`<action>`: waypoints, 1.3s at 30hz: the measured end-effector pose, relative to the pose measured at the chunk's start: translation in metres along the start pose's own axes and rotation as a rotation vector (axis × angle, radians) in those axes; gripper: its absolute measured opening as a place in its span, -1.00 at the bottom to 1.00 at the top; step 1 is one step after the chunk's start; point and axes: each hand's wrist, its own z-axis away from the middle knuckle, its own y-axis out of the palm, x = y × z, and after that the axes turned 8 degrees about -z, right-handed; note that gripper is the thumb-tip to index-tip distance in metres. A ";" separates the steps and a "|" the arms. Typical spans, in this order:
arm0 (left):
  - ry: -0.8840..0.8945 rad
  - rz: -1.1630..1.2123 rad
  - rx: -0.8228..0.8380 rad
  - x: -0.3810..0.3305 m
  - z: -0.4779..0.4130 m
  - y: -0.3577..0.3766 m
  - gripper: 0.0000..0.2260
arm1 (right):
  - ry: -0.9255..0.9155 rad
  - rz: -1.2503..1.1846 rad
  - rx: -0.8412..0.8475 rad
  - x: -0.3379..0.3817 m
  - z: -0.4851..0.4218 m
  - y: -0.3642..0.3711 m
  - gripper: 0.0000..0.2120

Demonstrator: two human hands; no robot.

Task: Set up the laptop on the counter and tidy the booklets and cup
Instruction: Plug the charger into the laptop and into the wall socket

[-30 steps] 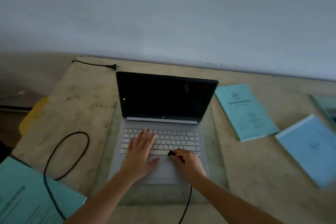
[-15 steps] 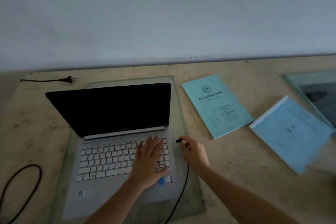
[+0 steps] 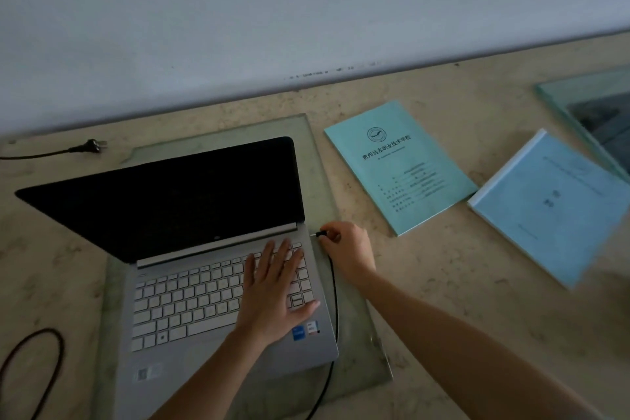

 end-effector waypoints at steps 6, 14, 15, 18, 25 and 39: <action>-0.003 -0.012 -0.005 0.000 0.001 0.000 -0.16 | 0.018 -0.010 -0.013 0.008 -0.010 0.002 -0.88; 0.004 -0.019 -0.011 0.000 0.000 0.001 -0.17 | -0.021 0.023 0.026 0.002 -0.011 0.002 -0.86; 0.005 -0.022 -0.009 0.000 0.000 0.001 -0.17 | -0.023 0.028 0.029 0.001 -0.010 0.001 -0.86; 0.002 -0.023 -0.005 0.001 0.000 0.002 -0.17 | -0.025 0.050 0.036 -0.001 -0.009 0.002 -0.86; 0.000 -0.015 -0.010 0.000 0.000 0.002 -0.16 | 0.023 0.042 0.010 0.005 -0.013 0.002 -0.92; 0.005 -0.003 -0.007 0.001 0.001 0.003 -0.17 | 0.054 0.007 -0.024 0.016 -0.029 0.007 -0.93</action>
